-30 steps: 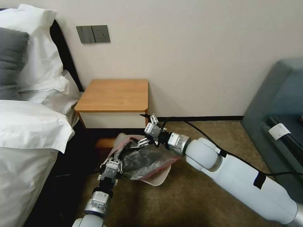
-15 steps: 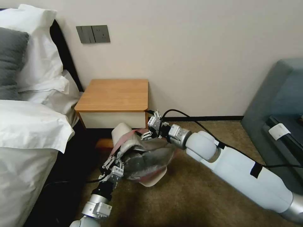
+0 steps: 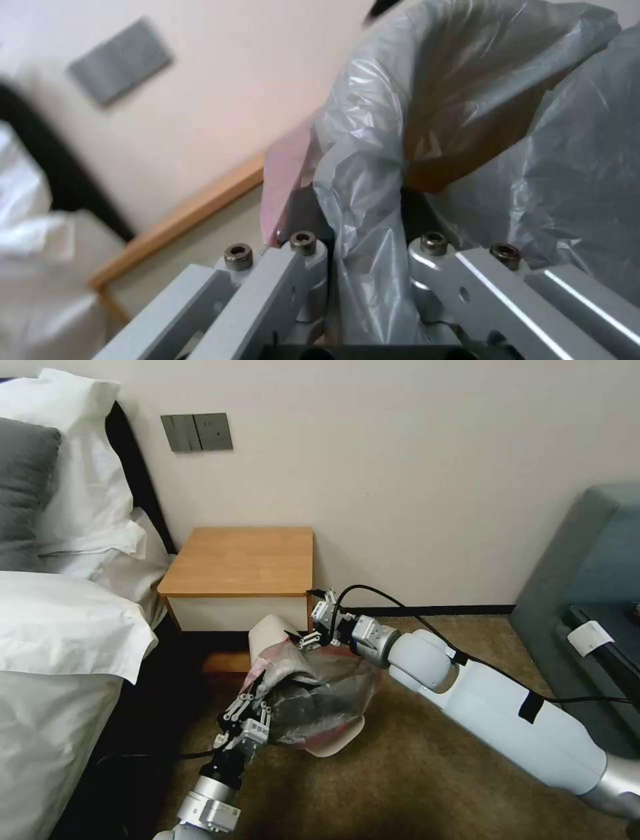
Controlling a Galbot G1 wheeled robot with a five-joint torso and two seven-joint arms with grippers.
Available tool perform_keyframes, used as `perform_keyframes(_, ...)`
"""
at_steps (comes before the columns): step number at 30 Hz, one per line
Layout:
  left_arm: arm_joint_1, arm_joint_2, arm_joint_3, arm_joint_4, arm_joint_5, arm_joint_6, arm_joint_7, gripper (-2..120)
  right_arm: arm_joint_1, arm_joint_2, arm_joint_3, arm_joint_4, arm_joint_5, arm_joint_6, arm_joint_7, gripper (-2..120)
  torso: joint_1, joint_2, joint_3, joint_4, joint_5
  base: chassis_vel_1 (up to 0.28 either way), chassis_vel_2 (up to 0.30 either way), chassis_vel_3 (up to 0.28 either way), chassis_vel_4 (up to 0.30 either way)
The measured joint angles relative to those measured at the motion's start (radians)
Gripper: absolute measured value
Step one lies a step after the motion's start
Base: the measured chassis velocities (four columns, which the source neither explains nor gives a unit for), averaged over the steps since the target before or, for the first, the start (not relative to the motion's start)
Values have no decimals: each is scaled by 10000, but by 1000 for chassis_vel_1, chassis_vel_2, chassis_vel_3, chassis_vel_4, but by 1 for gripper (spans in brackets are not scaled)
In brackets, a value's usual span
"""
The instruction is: Pick up the garbage bag from the table and place it over the trash can.
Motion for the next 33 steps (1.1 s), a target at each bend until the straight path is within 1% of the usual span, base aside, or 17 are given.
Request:
perform_keyframes(3, -187, -53, -345, 28, -1004, 611, -123, 11, -708, -286, 741, 948, 48, -3, 336, 100, 0, 0, 0, 1, 0, 0, 0, 0, 0)
perform_keyframes(4, -187, -53, -345, 28, -1004, 611, -123, 11, -708, -286, 741, 948, 48, -3, 336, 100, 0, 0, 0, 1, 0, 0, 0, 0, 0)
perform_keyframes(7, -287, -16, -555, 36, -2058, 1510, -391, 11, -1664, -575, 1492, 2079, 894, -530, 1535, 100, 0, 0, -1, 0, -1, 0, 0, 0, 0)
perform_keyframes(8, -287, -16, -555, 36, -2058, 1510, -391, 11, -1664, -575, 1492, 2079, 894, -530, 1535, 100, 0, 0, -1, 0, -1, 0, 0, 0, 0)
perform_keyframes(11, -354, 5, -592, -162, -3587, 2371, -738, 11, -2815, -380, 2202, 3147, 3553, -1333, 3407, 100, 0, 0, -1, 0, -2, 0, 0, 0, 0)
perform_keyframes(12, -354, 5, -592, -162, -3587, 2371, -738, 11, -2815, -380, 2202, 3147, 3553, -1333, 3407, 100, 0, 0, -1, 0, -2, 0, 0, 0, 0)
perform_keyframes(13, -361, 2, -589, -223, -3932, 2519, -803, 11, -3048, -263, 2365, 3294, 3985, -1405, 3670, 100, 0, 0, -1, -1, -1, 0, 0, 0, 0)
perform_keyframes(14, -368, -14, -583, -358, -4658, 2763, -916, 11, -3684, 155, 2807, 3572, 4791, -1513, 4171, 100, 0, 1, 0, 0, -2, 0, 0, 0, 0)
perform_keyframes(15, -370, -17, -586, -419, -4959, 2845, -966, 11, -3975, 365, 3004, 3653, 5029, -1545, 4314, 100, 0, 0, -1, -1, -1, 0, 0, 0, 0)
perform_keyframes(16, -370, -17, -586, -419, -4959, 2845, -966, 11, -3975, 365, 3004, 3653, 5029, -1545, 4314, 100, 0, 0, -1, -1, -1, 0, 0, 0, 0)
perform_keyframes(18, -367, -18, -620, -567, -5476, 2984, -1057, 11, -4595, 939, 3482, 3780, 5520, -1575, 4511, 100, 0, 0, -1, -3, 0, 0, 0, 0, 0)
perform_keyframes(20, -356, 28, -693, -708, -5821, 3049, -1151, 11, -5189, 1872, 3915, 3910, 6380, -1821, 5241, 100, 0, 0, -1, -1, -2, 0, 0, 0, 0)
perform_keyframes(21, -356, 28, -693, -708, -5821, 3049, -1151, 11, -5189, 1872, 3915, 3910, 6380, -1821, 5241, 100, 0, 0, -1, -1, -2, 0, 0, 0, 0)
perform_keyframes(23, -371, 10, -708, -793, -5904, 3070, -1188, 11, -5362, 2480, 4045, 3828, 6619, -2094, 5766, 100, 0, 0, -1, 1, -2, 0, 0, 0, 0)
perform_keyframes(25, -380, -18, -692, -849, -5920, 3079, -1192, 11, -5376, 2852, 4063, 3628, 6606, -2295, 6029, 100, 0, 0, -1, 0, -1, 0, 0, 0, 0)
perform_keyframes(30, -380, -53, -671, -937, -5921, 3082, -1192, 11, -5288, 3295, 4036, 3287, 6603, -2489, 6252, 100, -1, 0, 0, 1, -5, 0, 0, 0, 0)
perform_keyframes(33, -370, -69, -665, -1018, -5918, 3082, -1189, 11, -5183, 3842, 4053, 2944, 6704, -2599, 6273, 100, 0, 0, 0, 1, -2, 0, 0, 0, 0)
